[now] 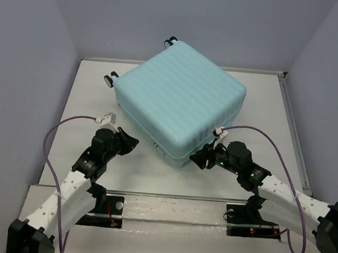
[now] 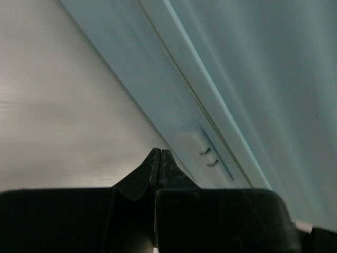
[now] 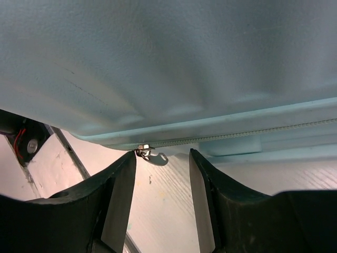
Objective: Pack the luggage
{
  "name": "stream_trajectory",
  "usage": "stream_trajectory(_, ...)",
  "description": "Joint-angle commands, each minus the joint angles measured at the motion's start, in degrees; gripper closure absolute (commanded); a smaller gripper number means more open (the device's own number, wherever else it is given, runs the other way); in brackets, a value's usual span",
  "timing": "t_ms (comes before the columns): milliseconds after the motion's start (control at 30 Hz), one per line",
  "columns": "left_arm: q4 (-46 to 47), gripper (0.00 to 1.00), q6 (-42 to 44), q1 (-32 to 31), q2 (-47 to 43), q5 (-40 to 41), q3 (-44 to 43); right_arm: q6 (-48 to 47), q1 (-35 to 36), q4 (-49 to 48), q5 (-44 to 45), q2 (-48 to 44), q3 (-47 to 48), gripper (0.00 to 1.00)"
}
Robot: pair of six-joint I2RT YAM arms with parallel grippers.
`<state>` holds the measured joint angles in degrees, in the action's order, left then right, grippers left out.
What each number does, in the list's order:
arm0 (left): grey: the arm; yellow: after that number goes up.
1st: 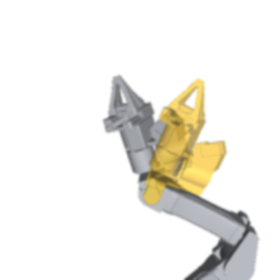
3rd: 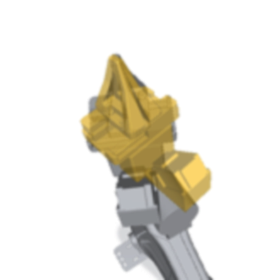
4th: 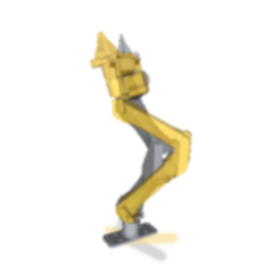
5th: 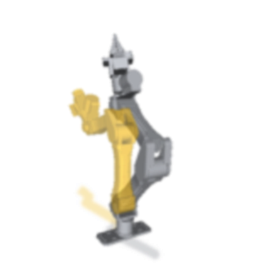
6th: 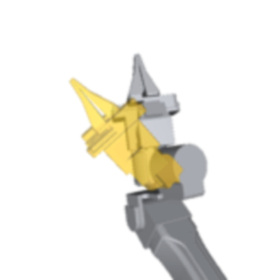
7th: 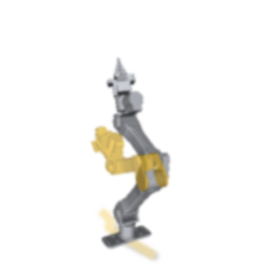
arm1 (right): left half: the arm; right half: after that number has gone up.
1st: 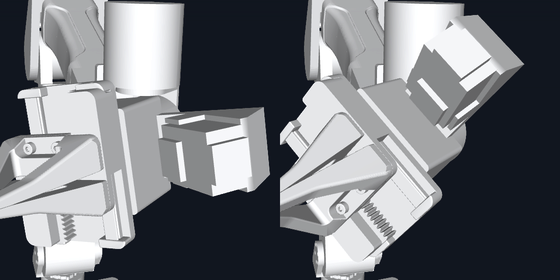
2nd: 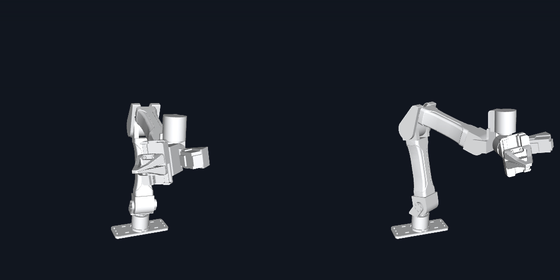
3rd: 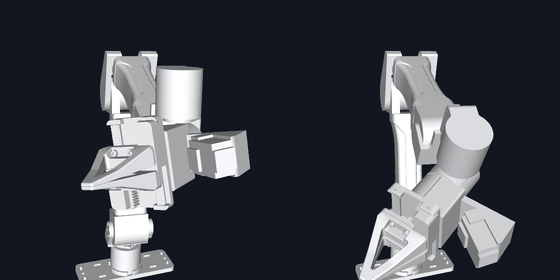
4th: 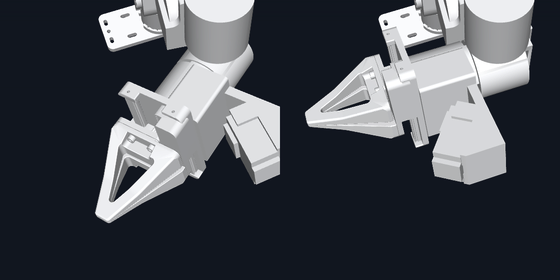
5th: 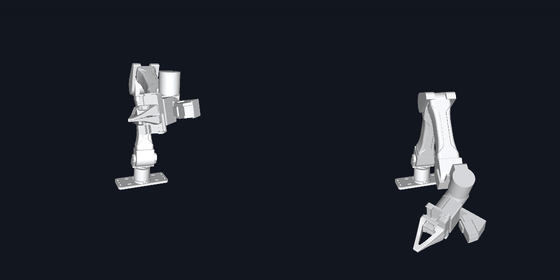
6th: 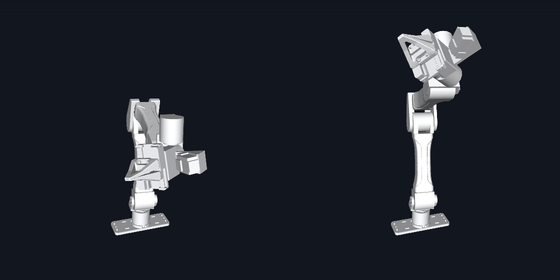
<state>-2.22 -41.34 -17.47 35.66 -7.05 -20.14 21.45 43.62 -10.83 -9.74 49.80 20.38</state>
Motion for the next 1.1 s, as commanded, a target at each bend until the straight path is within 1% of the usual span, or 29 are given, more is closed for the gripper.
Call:
stream_trajectory(0,4.75,0.94,-3.66,-15.37,2.74,8.87,-1.39,0.52,0.59,-5.25,-0.37,0.38,-0.43,0.52)
stream_trajectory(33,6.33,0.94,-3.66,-18.09,6.05,9.85,-1.39,0.35,0.59,-5.17,-0.20,1.52,-0.26,0.53)
stream_trajectory(67,8.00,0.94,-3.57,-23.08,7.83,10.30,-1.65,0.26,0.59,-5.25,-0.46,2.05,0.09,0.53)
stream_trajectory(100,10.46,0.94,-3.22,-25.57,10.98,12.04,-2.00,0.26,0.59,-5.60,-0.63,2.58,0.18,0.54)
stream_trajectory(167,11.97,0.94,-2.87,-29.96,13.72,14.16,-2.71,0.43,0.59,-6.74,-1.51,3.72,-0.08,0.55)
stream_trajectory(200,13.19,0.94,-2.43,-33.12,15.91,15.65,-3.58,0.78,1.12,-7.88,-1.60,3.99,-0.51,0.56)
stream_trajectory(233,13.99,0.94,-2.08,-34.28,16.80,15.84,-3.94,0.78,1.12,-7.98,-1.77,4.34,-0.52,0.57)
stream_trajectory(400,17.33,0.94,-1.29,-37.80,20.76,16.01,-5.78,0.52,1.12,-9.56,-0.55,4.78,-1.39,0.60)
stream_trajectory(500,18.04,0.94,-1.02,-38.95,21.12,16.45,-6.58,0.87,1.12,-10.52,-0.63,5.65,-1.13,0.63)
stream_trajectory(567,18.04,0.94,-0.85,-39.74,21.12,16.54,-7.45,1.05,1.12,-11.32,-0.72,6.36,-1.13,0.70)
stream_trajectory(700,18.13,0.94,0.03,-40.88,21.47,17.33,-8.95,1.75,2.69,-12.20,0.33,7.07,-0.87,0.93)
stream_trajectory(767,19.00,0.94,0.64,-41.32,22.25,17.42,-10.00,2.45,4.10,-9.93,1.82,6.10,-0.61,0.93)
stream_trajectory(800,19.27,0.94,0.82,-41.41,22.70,17.42,-10.44,2.71,5.15,-8.87,2.61,5.40,-0.52,0.93)
stream_trajectory(933,20.23,0.94,1.09,-41.50,26.03,18.74,-13.08,5.78,13.05,-1.58,8.58,1.97,-0.96,0.93)
stream_trajectory(967,21.45,0.94,1.00,-41.50,26.82,18.74,-13.86,7.79,17.77,0.70,12.34,1.10,-1.48,0.93)
stream_trajectory(1000,22.16,0.94,0.91,-41.59,27.53,18.83,-14.13,8.86,20.52,1.42,13.85,0.83,-1.57,0.93)
stream_trajectory(1033,22.78,0.94,0.56,-41.67,29.19,19.17,-14.48,10.09,23.42,2.30,17.70,0.74,-1.49,0.93)
stream_trajectory(1067,24.09,0.94,0.47,-41.68,30.07,19.18,-15.44,12.45,29.80,3.26,20.08,1.26,-1.31,0.93)
